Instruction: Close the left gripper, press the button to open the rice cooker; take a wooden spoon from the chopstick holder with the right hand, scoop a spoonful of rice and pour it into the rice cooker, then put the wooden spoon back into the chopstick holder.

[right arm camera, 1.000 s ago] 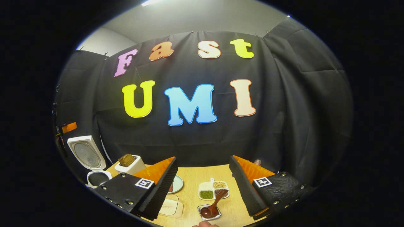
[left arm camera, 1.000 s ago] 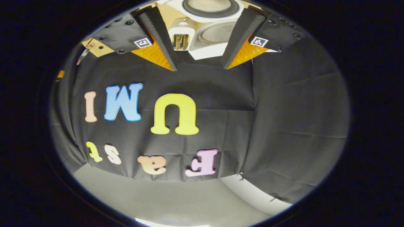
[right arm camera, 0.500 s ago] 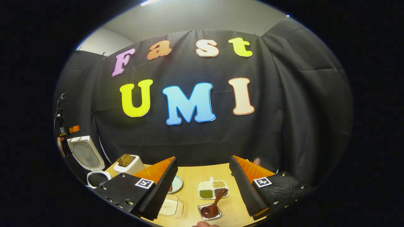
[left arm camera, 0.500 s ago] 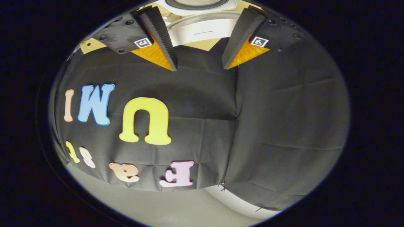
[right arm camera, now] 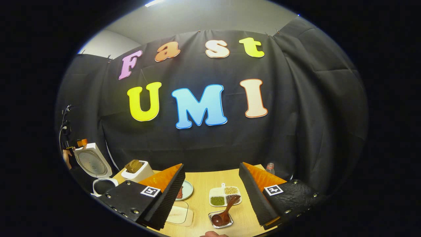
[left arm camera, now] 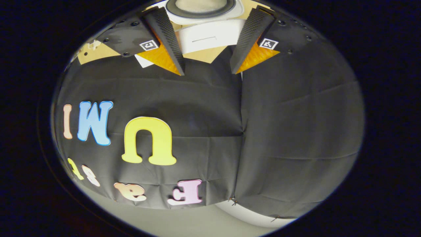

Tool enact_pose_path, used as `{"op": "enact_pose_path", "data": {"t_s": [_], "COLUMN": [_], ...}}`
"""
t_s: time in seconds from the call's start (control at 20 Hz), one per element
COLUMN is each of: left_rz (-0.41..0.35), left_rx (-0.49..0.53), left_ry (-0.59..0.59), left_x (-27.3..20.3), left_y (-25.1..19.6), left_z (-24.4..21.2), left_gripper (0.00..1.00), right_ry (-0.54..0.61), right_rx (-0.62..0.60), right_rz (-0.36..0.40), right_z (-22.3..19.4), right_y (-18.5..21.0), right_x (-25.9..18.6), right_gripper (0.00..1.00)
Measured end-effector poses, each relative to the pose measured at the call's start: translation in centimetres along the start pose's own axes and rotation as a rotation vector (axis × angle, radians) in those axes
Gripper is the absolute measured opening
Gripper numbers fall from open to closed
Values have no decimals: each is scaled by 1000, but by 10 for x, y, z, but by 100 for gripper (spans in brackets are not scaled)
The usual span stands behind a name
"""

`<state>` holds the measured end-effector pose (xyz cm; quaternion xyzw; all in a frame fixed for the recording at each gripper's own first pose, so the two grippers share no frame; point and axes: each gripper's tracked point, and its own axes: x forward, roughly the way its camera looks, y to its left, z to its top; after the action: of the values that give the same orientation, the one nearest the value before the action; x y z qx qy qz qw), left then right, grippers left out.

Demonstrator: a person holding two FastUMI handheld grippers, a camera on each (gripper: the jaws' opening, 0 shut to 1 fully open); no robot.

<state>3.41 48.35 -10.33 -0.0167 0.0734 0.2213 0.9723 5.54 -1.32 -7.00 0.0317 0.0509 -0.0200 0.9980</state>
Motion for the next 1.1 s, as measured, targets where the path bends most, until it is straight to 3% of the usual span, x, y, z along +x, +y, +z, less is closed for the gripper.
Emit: {"op": "enact_pose_path", "data": {"t_s": [0.6,1.1], "left_rz": [25,68], "left_rx": [-21,-6], "left_ry": [13,-1], "left_x": [-79,-122], "left_y": [-26,-41], "left_z": [-54,-109], "left_gripper": [94,94], "right_ry": [5,6], "right_rx": [35,41], "right_rz": [116,148], "right_z": [-4,-8], "right_y": [21,28], "right_x": [-2,-12], "right_gripper": [99,99]}}
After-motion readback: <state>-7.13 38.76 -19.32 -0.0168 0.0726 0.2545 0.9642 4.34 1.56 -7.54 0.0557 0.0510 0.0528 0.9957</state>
